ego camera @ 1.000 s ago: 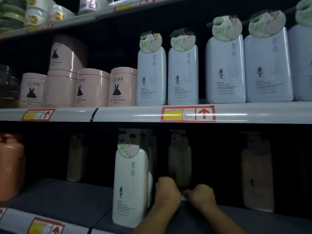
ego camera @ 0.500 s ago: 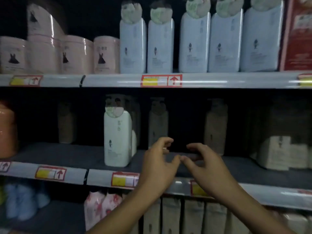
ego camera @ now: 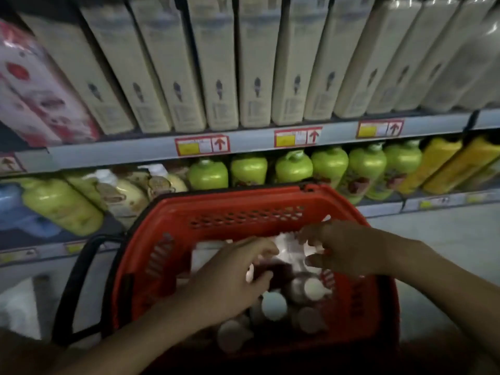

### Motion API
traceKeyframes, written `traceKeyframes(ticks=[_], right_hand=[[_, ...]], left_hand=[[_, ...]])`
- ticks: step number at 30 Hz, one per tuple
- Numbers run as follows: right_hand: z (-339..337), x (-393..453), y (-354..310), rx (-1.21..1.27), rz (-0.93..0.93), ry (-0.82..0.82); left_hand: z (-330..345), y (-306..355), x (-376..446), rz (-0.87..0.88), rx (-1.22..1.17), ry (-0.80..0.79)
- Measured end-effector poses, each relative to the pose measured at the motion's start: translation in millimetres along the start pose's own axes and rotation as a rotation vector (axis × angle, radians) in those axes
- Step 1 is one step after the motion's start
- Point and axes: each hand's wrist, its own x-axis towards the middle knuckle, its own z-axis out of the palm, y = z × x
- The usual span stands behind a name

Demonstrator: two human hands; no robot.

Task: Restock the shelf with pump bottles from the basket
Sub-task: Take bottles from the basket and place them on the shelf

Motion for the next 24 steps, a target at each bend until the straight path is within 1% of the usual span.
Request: traceKeyframes(ticks=[1,3,6,7,8,10,11,13,14,15,16,19,22,24], right_hand=[[11.7,1.8,4.0,0.005,0.044,-0.021],[34.0,6.8,10.1,-0.018,0.091,0.033],[55.0,13.6,11.8,0.002,0.159,0.038],[56.5,14.4,7.5,-0.033,0.172,0.084],[57.3,15.3,0.1,-0.095,0.16,0.164],[58.6,16.0,-22.9,-0.201,0.072,0.285],[64.6,15.8,-33.8,-0.199,0.032,0.262],[85.0,14.2,-48.4,-0.086,0.022,0.049],[97.0,13.2,-51.3,-0.015,0.044,-0.076],[106.6,13.6,-53.1,0.029,0.07,-0.167],[113.1,14.3,-53.0,0.037,0.089,-0.199],[120.3,19.4,-53.1,-0.026,0.101,-0.159],[123.3,24.5,-56.3,-0.107,0.024,-0.033],[121.1,27.8,-56.6,-0.119,0.003,0.033]], left_hand=[[2.9,-1.7,0.7,-0.003,0.04,-0.023],[6.8,-2.9,2.1,0.015,0.134,-0.036],[6.7,-3.3,3.9,0.016,0.131,-0.031],[5.9,-2.4,4.8,0.017,0.127,-0.024],[5.8,-1.2,5.6,0.028,0.13,-0.021],[9.0,2.4,6.6,0.089,0.138,-0.013],[13.4,3.3,5.5,0.126,0.127,-0.011],[27.2,5.3,0.2,0.147,0.057,-0.031],[36.0,5.1,-3.3,0.117,0.016,-0.058],[45.9,2.0,-7.7,0.077,-0.015,-0.089],[57.7,-3.4,-12.6,0.032,-0.036,-0.125],[85.3,-21.9,-27.2,-0.112,-0.14,-0.201],[88.9,-29.1,-25.7,-0.298,-0.196,-0.146],[85.5,-36.7,-19.3,-0.354,-0.143,-0.088]])
